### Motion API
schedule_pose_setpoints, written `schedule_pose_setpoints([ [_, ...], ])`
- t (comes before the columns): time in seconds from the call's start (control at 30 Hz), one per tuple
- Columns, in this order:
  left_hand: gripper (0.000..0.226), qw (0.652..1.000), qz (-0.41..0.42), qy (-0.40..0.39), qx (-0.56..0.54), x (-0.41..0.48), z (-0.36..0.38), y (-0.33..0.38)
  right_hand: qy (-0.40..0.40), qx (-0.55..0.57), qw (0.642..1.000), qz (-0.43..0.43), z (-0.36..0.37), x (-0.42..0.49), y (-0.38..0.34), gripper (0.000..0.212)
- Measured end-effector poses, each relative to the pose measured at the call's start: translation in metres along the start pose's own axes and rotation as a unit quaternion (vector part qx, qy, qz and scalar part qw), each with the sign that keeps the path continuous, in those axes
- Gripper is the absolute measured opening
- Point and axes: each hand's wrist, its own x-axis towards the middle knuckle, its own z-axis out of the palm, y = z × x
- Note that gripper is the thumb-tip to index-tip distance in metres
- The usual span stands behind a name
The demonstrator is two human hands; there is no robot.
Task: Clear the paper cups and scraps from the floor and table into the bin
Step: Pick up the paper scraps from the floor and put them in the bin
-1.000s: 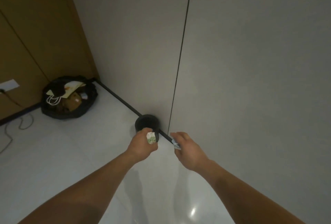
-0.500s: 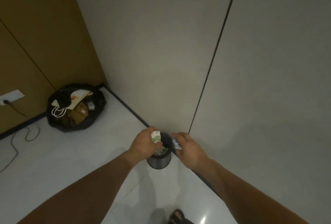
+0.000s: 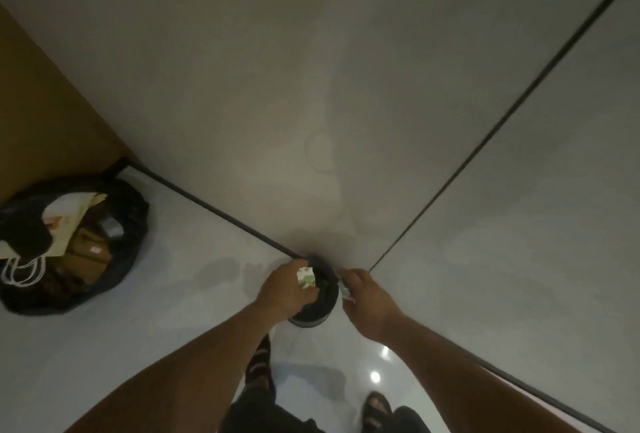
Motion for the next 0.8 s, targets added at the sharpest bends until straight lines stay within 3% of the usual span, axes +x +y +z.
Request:
schedule_pose_setpoints([
  [0.23, 0.060, 0.996, -0.015, -0.087, 0.023, 0.109, -0.007, -0.060, -0.010, 0.067, 0.991, 0.119, 0.059, 0.081, 0.011, 0.052],
  [0.47, 0.060, 0.991, -0.010, -0.115, 0.065, 0.223, 0.064, -0.136, -0.008, 0.130, 0.974, 0.185, 0.169, 0.192, 0.075, 0.047],
  [0.7, 0.092, 0.981, -0.012, -0.135, 0.141, 0.275, 0.104, -0.195, -0.012, 0.161, 0.967, 0.199, 0.233, 0.233, 0.124, 0.080],
  [0.8, 0.091, 0.979, 0.000, -0.113, 0.169, 0.266, 0.096, -0.194, -0.018, 0.163, 0.965, 0.206, 0.229, 0.215, 0.126, 0.081],
])
